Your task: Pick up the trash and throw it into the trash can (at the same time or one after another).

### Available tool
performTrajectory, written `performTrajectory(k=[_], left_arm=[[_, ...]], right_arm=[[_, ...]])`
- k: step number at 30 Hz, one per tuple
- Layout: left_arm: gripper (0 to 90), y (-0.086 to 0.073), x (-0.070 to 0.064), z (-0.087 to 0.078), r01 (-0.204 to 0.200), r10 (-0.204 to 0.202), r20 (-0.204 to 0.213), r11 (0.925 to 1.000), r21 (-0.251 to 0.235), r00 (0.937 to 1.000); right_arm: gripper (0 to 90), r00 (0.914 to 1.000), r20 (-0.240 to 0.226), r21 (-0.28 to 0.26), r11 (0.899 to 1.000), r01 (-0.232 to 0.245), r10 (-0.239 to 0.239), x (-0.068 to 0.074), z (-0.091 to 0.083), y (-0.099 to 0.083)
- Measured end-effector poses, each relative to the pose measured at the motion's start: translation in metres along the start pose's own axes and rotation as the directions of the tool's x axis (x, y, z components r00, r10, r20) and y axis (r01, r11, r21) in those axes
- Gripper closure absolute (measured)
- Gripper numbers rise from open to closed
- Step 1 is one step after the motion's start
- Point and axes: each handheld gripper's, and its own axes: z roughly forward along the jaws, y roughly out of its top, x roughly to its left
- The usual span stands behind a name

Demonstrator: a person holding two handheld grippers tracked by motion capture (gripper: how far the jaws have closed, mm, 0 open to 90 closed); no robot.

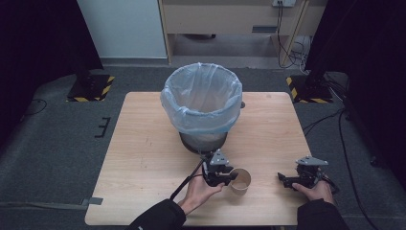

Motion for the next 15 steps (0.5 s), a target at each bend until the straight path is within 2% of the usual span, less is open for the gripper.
performTrajectory(k=[8,15], left_arm=[[82.3,-0.0004,0.0003,-0.0012,-0.003,0.003,0.008,0.9998,0.021,1.0],[84.1,0.0007,0.0001,-0.0054,0.007,-0.007,0.025,0.9999,0.01,0.9997]], right_arm=[[0.8,1.0,0.0,0.0,1.0,0.0,0.0,0.0,0.0,0.0],[0.8,1.0,0.0,0.0,1.0,0.0,0.0,0.0,0.0,0.0]])
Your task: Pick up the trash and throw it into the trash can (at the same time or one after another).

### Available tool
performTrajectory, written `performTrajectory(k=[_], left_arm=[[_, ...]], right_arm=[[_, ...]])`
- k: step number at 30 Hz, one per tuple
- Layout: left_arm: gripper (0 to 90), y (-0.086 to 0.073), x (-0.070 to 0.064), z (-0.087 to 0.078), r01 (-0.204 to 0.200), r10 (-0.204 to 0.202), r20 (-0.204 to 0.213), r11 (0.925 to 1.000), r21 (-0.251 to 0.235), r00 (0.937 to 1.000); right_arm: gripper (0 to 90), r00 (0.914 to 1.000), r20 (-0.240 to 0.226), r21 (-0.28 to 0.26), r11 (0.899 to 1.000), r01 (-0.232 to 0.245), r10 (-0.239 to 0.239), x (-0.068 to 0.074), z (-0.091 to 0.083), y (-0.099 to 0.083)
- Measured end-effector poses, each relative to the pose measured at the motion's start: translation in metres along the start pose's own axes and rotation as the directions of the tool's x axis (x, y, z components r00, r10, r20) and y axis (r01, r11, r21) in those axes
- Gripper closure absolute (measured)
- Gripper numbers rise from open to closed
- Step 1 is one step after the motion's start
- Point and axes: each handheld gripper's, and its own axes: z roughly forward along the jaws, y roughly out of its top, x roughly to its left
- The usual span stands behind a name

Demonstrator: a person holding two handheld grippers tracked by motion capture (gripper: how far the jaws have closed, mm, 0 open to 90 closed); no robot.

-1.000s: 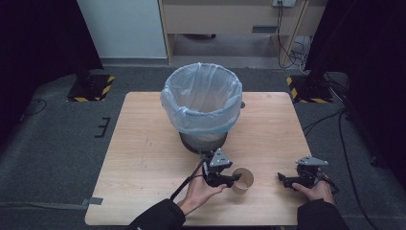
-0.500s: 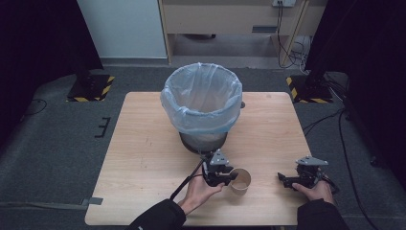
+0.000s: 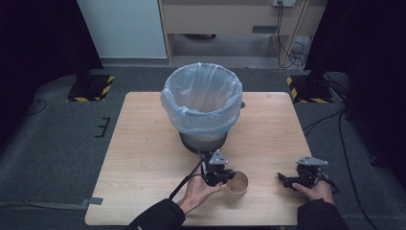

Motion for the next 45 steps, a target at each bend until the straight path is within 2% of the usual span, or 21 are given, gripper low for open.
performTrajectory(k=[5,14,24,27,29,30,31,34,35,38,39,41,43,45], left_arm=[[84.4,0.001,-0.002,-0.005,-0.01,0.01,-0.001,0.9998,-0.016,0.9999],[84.3,0.006,-0.004,-0.022,-0.027,0.026,-0.013,0.997,-0.073,0.9996],[84.3,0.018,-0.009,-0.05,-0.06,0.056,-0.033,0.9868,-0.15,0.9979],[84.3,0.025,-0.01,-0.067,-0.069,0.061,-0.044,0.9772,-0.201,0.9971],[84.3,0.027,-0.01,-0.072,-0.068,0.06,-0.046,0.9747,-0.213,0.9972],[84.3,0.03,-0.009,-0.079,-0.066,0.056,-0.049,0.9692,-0.237,0.9972],[84.3,0.03,-0.009,-0.079,-0.066,0.056,-0.049,0.9692,-0.237,0.9972],[84.3,0.037,-0.009,-0.095,-0.066,0.052,-0.057,0.956,-0.286,0.997],[84.3,0.037,-0.009,-0.095,-0.066,0.052,-0.057,0.956,-0.286,0.997],[84.3,0.042,-0.007,-0.109,-0.067,0.048,-0.065,0.9435,-0.325,0.9967],[84.3,0.042,-0.007,-0.109,-0.067,0.048,-0.065,0.9435,-0.325,0.9967],[84.3,0.045,-0.006,-0.117,-0.068,0.044,-0.075,0.936,-0.345,0.9962],[84.3,0.047,-0.005,-0.121,-0.067,0.041,-0.079,0.9324,-0.355,0.996],[84.3,0.05,-0.003,-0.128,-0.057,0.03,-0.076,0.9231,-0.38,0.9967]], right_arm=[[0.8,1.0,0.0,0.0,1.0,0.0,0.0,0.0,0.0,0.0],[0.8,1.0,0.0,0.0,1.0,0.0,0.0,0.0,0.0,0.0],[0.8,1.0,0.0,0.0,1.0,0.0,0.0,0.0,0.0,0.0],[0.8,1.0,0.0,0.0,1.0,0.0,0.0,0.0,0.0,0.0],[0.8,1.0,0.0,0.0,1.0,0.0,0.0,0.0,0.0,0.0],[0.8,1.0,0.0,0.0,1.0,0.0,0.0,0.0,0.0,0.0],[0.8,1.0,0.0,0.0,1.0,0.0,0.0,0.0,0.0,0.0],[0.8,1.0,0.001,-0.001,1.0,0.002,-0.002,0.0,0.0,0.0],[0.8,1.0,0.001,-0.001,1.0,0.002,-0.002,0.0,0.0,0.0],[0.8,1.0,0.0,0.0,1.0,0.0,0.0,0.0,0.0,0.0],[0.8,1.0,0.0,0.0,1.0,0.0,0.0,0.0,0.0,0.0],[0.8,1.0,0.0,0.0,1.0,0.0,0.0,0.0,0.0,0.0],[0.8,1.0,0.0,0.0,1.0,0.0,0.0,0.0,0.0,0.0],[0.8,1.0,0.0,0.0,1.0,0.001,-0.001,0.0,0.0,0.0]])
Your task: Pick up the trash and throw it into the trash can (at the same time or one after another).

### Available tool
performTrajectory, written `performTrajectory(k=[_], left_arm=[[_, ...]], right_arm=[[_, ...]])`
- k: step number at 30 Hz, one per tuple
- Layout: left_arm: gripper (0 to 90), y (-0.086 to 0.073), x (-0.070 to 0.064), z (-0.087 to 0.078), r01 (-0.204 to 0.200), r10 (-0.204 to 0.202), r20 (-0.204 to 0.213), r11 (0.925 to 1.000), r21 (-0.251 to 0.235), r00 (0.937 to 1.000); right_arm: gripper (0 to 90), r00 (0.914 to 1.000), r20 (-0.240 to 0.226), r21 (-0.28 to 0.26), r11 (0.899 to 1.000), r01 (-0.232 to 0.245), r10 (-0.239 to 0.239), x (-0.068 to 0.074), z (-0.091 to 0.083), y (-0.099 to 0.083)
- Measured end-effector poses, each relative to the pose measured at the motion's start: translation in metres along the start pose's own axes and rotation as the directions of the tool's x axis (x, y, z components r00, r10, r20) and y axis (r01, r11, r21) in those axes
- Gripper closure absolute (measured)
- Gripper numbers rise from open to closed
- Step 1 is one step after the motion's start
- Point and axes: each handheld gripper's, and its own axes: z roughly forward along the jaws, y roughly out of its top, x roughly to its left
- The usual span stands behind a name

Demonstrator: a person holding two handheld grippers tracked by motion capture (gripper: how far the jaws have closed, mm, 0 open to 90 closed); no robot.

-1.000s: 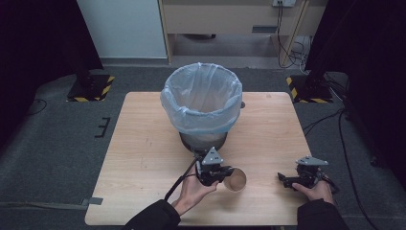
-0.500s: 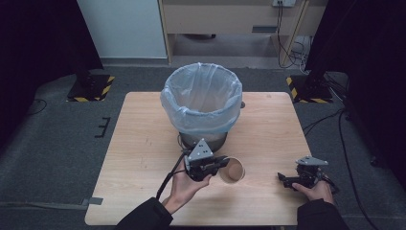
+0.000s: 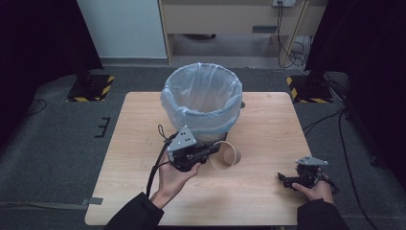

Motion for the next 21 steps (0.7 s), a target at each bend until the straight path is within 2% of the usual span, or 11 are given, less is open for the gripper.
performTrajectory(k=[9,13,18,21], left_arm=[[84.3,0.019,0.007,-0.015,0.004,-0.005,-0.02,0.998,-0.063,0.9998],[84.3,0.037,0.012,-0.027,0.001,-0.005,-0.036,0.9934,-0.115,0.9993],[84.3,0.05,0.018,-0.036,0.008,-0.015,-0.048,0.9894,-0.145,0.9987],[84.3,0.064,0.026,-0.045,0.003,-0.016,-0.077,0.985,-0.173,0.9969]], right_arm=[[0.8,1.0,0.0,0.0,1.0,0.0,0.0,0.0,0.0,0.0],[0.8,1.0,0.0,0.0,1.0,0.0,0.0,0.0,0.0,0.0],[0.8,1.0,0.0,0.0,1.0,0.0,0.0,0.0,0.0,0.0],[0.8,1.0,0.0,0.0,1.0,0.0,0.0,0.0,0.0,0.0]])
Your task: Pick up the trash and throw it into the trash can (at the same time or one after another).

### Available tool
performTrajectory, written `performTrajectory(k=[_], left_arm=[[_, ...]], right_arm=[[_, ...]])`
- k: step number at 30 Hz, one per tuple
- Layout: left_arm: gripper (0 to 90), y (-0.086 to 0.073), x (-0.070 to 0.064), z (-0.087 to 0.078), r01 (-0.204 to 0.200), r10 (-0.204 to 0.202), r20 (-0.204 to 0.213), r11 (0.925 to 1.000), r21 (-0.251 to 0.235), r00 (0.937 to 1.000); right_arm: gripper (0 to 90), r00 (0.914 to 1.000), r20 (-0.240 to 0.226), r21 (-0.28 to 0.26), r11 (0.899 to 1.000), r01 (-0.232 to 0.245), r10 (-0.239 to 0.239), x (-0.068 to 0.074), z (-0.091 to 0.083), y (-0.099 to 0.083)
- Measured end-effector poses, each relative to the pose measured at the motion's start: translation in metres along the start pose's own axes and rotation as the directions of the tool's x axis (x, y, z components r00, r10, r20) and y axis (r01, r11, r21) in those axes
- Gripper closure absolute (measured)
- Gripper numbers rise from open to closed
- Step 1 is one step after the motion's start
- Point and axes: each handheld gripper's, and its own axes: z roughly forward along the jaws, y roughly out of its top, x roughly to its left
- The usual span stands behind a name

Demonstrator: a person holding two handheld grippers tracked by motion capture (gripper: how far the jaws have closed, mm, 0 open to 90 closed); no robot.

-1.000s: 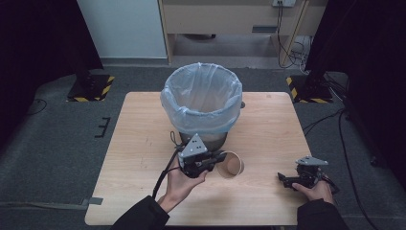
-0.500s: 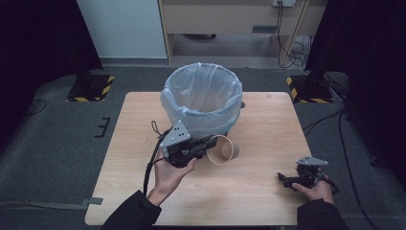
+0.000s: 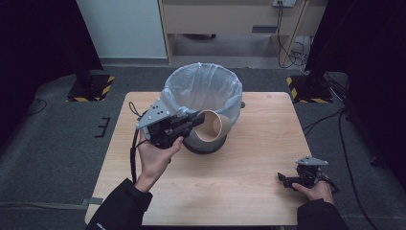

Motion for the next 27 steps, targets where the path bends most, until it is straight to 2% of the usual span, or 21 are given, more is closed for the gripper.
performTrajectory(k=[4,5,7,8,15,17,20,23,24,25,26,27], left_arm=[[84.3,0.011,0.007,-0.002,-0.001,0.001,-0.029,0.9998,-0.021,0.9996],[84.4,0.018,0.013,-0.003,0.002,-0.003,-0.042,0.9994,-0.034,0.9991],[84.3,0.021,0.015,-0.003,0.006,-0.008,-0.047,0.9992,-0.039,0.9988],[84.3,0.026,0.02,-0.003,0.019,-0.022,-0.056,0.9984,-0.053,0.9982],[84.3,0.039,0.032,-0.002,0.009,-0.017,-0.11,0.9973,-0.073,0.9938],[84.3,0.045,0.041,0.001,0.009,-0.021,-0.146,0.9968,-0.08,0.989],[84.3,0.047,0.047,0.003,0.006,-0.02,-0.169,0.9965,-0.084,0.9854],[84.3,0.048,0.059,0.012,-0.005,-0.013,-0.215,0.9966,-0.083,0.9765],[84.3,0.048,0.059,0.012,-0.005,-0.013,-0.215,0.9966,-0.083,0.9765],[84.3,0.047,0.065,0.017,-0.008,-0.01,-0.242,0.9972,-0.074,0.9702],[84.3,0.047,0.065,0.017,-0.008,-0.01,-0.242,0.9972,-0.074,0.9702],[84.3,0.046,0.072,0.022,-0.016,-0.003,-0.28,0.9975,-0.068,0.96]], right_arm=[[0.8,1.0,0.0,0.0,1.0,0.0,0.0,0.0,0.0,0.0],[0.8,1.0,0.0,0.0,1.0,0.0,0.0,0.0,0.0,0.0],[0.8,1.0,0.0,0.0,1.0,0.0,0.0,0.0,0.0,0.0],[0.8,1.0,0.0,0.0,1.0,0.0,0.0,0.0,0.0,0.0],[0.8,1.0,0.0,-0.001,1.0,0.001,-0.001,0.0,0.0,0.0],[0.8,1.0,0.0,-0.001,1.0,0.001,-0.001,0.0,0.0,0.0],[0.8,1.0,0.0,-0.001,1.0,0.001,-0.001,0.0,0.0,0.0],[0.8,1.0,0.0,-0.001,1.0,0.001,-0.001,0.0,0.0,0.0],[0.8,1.0,0.0,-0.001,1.0,0.001,-0.001,0.0,0.0,0.0],[0.8,1.0,0.0,-0.001,1.0,0.001,-0.001,0.0,0.0,0.0],[0.8,1.0,0.0,-0.001,1.0,0.001,-0.001,0.0,0.0,0.0],[0.8,1.0,0.0,-0.002,1.0,-0.002,0.002,0.0,0.0,0.0]])
